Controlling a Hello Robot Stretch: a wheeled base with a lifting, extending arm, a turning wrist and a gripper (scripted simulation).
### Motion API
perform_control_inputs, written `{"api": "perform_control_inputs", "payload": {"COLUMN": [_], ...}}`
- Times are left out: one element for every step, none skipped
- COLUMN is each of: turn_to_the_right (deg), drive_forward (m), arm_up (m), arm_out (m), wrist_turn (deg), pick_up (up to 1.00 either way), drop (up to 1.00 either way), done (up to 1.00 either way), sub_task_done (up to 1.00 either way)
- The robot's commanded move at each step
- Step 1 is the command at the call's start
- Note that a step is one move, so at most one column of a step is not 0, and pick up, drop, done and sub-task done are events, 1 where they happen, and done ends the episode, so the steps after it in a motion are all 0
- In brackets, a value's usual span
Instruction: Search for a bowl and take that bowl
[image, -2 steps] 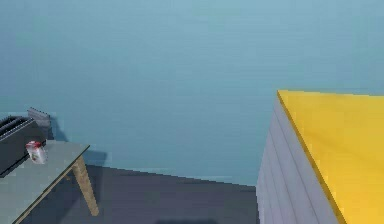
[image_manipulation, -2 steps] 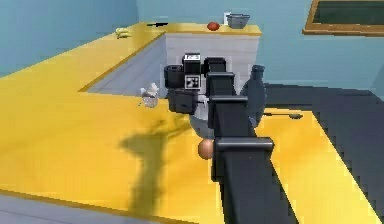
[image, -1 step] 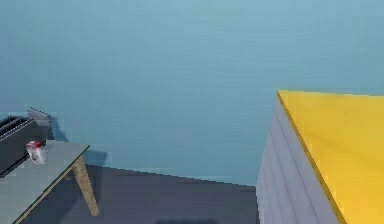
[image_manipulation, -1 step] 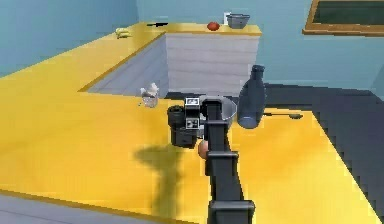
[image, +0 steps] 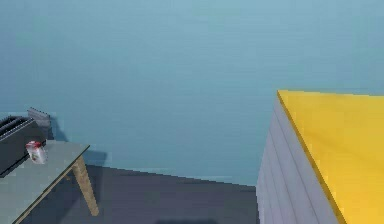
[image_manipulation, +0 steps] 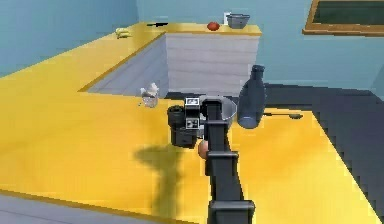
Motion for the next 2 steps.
{"api": "perform_control_inputs", "payload": {"turn_to_the_right": [0.0, 0.0], "drive_forward": [0.00, 0.00], "arm_up": [0.10, 0.00], "arm_out": [0.00, 0.00], "wrist_turn": [0.0, 0.0], "pick_up": [0.00, 0.00], "drop": [0.00, 0.00], "done": [0.00, 1.00], "sub_task_done": [0.00, 0.00]}}
